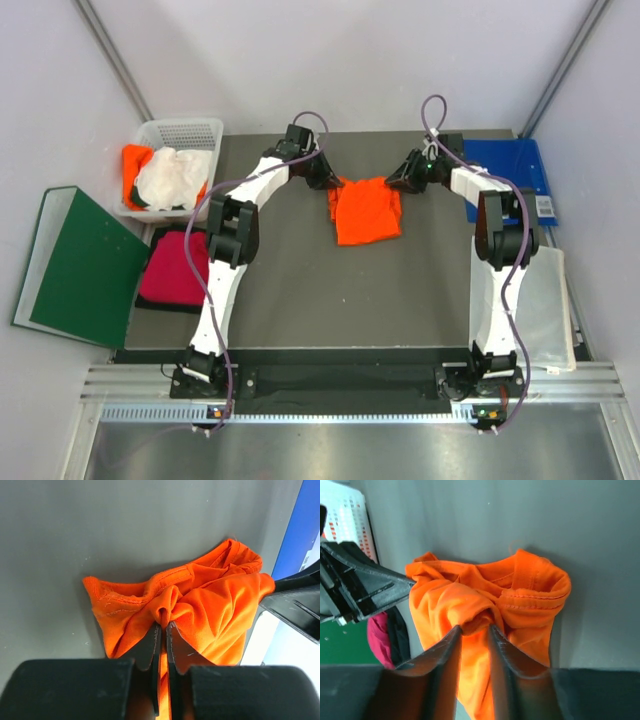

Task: Fold and stack the t-shirts
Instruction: Smooth out wrinkles on the folded tshirt

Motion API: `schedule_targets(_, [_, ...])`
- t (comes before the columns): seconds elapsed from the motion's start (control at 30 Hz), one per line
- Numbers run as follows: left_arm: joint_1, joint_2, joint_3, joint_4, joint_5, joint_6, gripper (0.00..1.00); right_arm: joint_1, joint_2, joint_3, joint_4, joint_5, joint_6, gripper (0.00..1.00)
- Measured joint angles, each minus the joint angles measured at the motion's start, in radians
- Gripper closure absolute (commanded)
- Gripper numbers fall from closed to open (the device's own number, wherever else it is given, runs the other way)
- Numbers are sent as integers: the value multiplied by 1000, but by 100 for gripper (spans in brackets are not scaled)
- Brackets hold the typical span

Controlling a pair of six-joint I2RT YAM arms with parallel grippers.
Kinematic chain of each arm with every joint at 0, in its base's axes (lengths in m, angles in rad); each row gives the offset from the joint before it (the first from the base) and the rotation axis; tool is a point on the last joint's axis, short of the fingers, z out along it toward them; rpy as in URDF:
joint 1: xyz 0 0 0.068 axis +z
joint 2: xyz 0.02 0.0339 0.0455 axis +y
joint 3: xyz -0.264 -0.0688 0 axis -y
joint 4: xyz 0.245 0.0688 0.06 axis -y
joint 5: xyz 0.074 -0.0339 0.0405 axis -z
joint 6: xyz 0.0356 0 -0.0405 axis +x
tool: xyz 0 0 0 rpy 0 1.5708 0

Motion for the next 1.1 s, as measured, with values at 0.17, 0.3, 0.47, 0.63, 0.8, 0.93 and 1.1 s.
schedule_targets(0.17, [3,0,2,6,1,-4,99,0,7,0,16,-1,13,100])
schedule_targets(0.3, [6,0,2,7,2,-4,100,0,7,-1,23,6,14,100])
schedule_targets(0.47, [15,0,2,7,8,-3,100,-5,6,-10,31,32,12,100])
schedule_targets(0.63, [31,-2,-14,21,8,-3,100,-14,-5,-50,36,57,11,100])
schedule_targets(0.8, [47,-2,-28,26,16,-8,100,-29,-8,-58,34,77,11,100])
schedule_targets(0.93, [48,-2,-28,47,31,-22,51,-30,-19,-63,33,98,11,100])
schedule_targets(1.1, [53,-3,-28,55,39,-17,1,-36,-21,-62,33,106,10,69])
